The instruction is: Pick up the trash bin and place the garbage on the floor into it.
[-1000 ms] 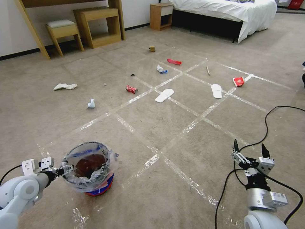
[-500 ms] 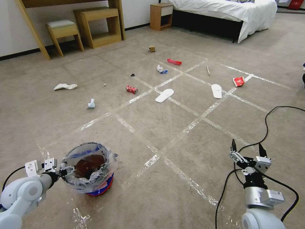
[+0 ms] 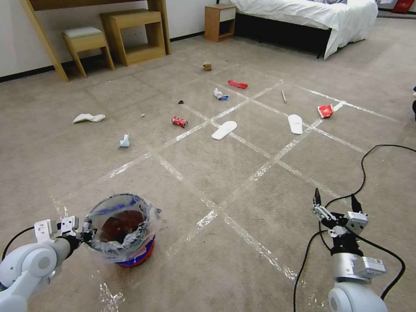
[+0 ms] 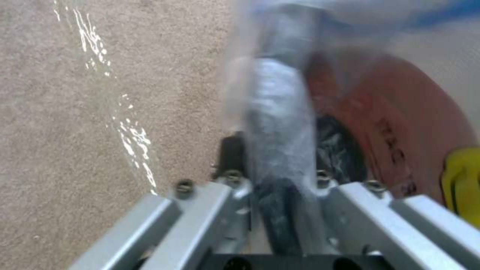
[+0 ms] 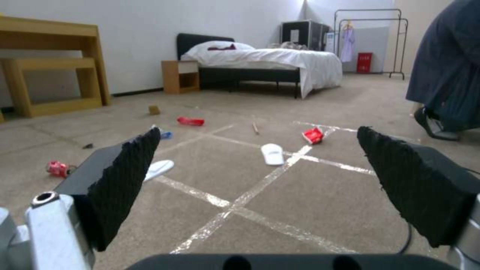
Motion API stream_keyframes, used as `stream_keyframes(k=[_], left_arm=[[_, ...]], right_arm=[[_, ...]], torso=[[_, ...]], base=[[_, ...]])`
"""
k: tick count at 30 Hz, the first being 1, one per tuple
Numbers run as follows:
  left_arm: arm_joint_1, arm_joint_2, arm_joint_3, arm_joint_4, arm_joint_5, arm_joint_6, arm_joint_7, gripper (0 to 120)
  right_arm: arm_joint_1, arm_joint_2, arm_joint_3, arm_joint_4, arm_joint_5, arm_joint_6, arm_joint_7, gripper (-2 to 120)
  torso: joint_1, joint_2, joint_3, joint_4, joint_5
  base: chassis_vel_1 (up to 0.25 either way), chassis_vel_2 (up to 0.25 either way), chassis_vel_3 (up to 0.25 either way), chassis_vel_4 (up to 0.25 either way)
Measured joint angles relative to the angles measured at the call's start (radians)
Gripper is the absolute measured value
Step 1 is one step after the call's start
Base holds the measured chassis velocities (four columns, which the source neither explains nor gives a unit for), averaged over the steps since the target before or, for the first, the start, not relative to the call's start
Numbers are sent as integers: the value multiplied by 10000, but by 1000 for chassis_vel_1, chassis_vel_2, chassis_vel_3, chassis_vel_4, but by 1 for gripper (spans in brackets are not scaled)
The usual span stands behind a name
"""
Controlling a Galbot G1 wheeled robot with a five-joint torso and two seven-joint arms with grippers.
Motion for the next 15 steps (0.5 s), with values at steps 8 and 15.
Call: stream_keyframes(k=[8,15], left_arm=[[147,-58,-72,-162,68,-25,26,0],[222,-287,-258,-295,152,-111,38,0]], right_arm=[[-12,-61,1,-30,53,13,3,100],[-22,-78,-4,-23,74,21,3,100]], torso=[[0,0,0,1,3],[0,0,0,0,1]], base=[[0,0,0,0],[0,0,0,0]])
